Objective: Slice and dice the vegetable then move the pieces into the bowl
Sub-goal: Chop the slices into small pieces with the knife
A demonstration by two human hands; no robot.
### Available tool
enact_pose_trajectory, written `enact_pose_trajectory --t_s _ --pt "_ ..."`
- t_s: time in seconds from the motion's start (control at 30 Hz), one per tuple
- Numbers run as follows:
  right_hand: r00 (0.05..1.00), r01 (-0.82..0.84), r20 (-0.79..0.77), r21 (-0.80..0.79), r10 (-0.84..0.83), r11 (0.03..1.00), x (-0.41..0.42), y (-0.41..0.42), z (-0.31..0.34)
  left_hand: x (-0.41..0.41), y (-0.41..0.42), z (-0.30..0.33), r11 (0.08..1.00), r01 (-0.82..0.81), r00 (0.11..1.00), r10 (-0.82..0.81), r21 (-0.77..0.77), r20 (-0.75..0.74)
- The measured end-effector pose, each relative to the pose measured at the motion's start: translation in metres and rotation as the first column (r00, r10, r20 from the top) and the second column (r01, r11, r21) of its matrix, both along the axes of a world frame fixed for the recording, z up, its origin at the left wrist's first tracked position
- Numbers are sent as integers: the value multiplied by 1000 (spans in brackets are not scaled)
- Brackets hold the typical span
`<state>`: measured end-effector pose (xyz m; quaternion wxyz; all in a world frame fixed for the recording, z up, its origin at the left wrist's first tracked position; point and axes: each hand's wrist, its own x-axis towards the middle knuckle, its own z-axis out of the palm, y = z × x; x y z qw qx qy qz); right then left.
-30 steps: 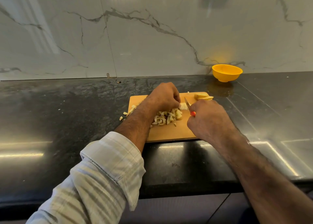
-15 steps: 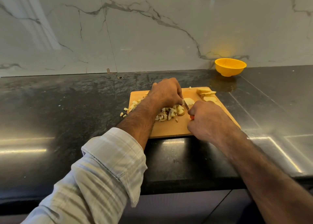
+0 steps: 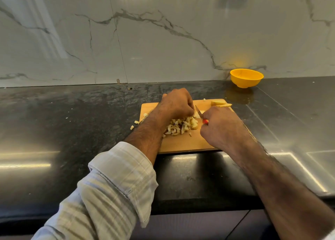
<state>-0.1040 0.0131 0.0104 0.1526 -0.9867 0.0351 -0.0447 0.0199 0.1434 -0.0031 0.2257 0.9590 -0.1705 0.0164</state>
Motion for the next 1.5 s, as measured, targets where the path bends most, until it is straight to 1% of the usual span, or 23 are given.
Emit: enact_pose_trajectory --t_s 0.1,0.3,0.53,0.6,0.67,0.73,0.83,0.9,0.97,1.07,1.13,1.27,1.37,1.43,1.5 --pt "1000 -7 -14 -37 6 999 10 2 -9 0 -3 -2 1000 14 1000 -14 -1 -5" --pt "998 -13 -65 -6 13 1000 13 2 -9 1 -6 -2 1000 13 1000 -13 -2 -14" --pt "996 -35 -78 -10 34 999 -16 -14 -8 -2 -9 -1 999 7 999 -9 54 35" --pt "1000 2 -24 7 -2 1000 -21 -21 -7 -1 -5 -1 1000 17 998 -18 26 54" --pt "998 60 15 19 -60 998 -19 -26 -7 2 1 -1 999 21 996 -17 -45 90" --pt "996 93 -5 6 -93 996 -15 -27 -9 7 7 -2 994 15 991 0 -105 135" --pt "996 93 -13 -24 -93 995 -7 -25 -14 12 13 -3 994 -9 985 28 -109 171" --pt "997 72 13 -2 -72 997 -2 -25 -18 15 17 -5 995 -43 979 59 -84 194" --pt "998 55 21 53 -56 997 3 -26 -22 18 20 -6 995 -78 979 87 -56 184" --pt "999 22 22 155 -26 988 9 -32 -26 20 20 -8 996 -84 981 87 -22 171" --pt "1000 -1 22 193 -3 981 8 -34 -27 19 21 -8 997 -79 979 81 -22 185" --pt "995 -87 57 226 76 970 4 -36 -24 23 25 -8 993 -97 964 111 -71 240" --pt "989 -143 62 253 132 957 2 -39 -19 24 30 -5 983 -119 945 156 -142 287" --pt "991 -105 105 228 83 968 6 -43 -18 25 32 -3 972 -131 927 189 -195 323" --pt "995 -21 100 162 4 986 12 -47 -19 25 33 -2 966 -131 917 204 -223 344"
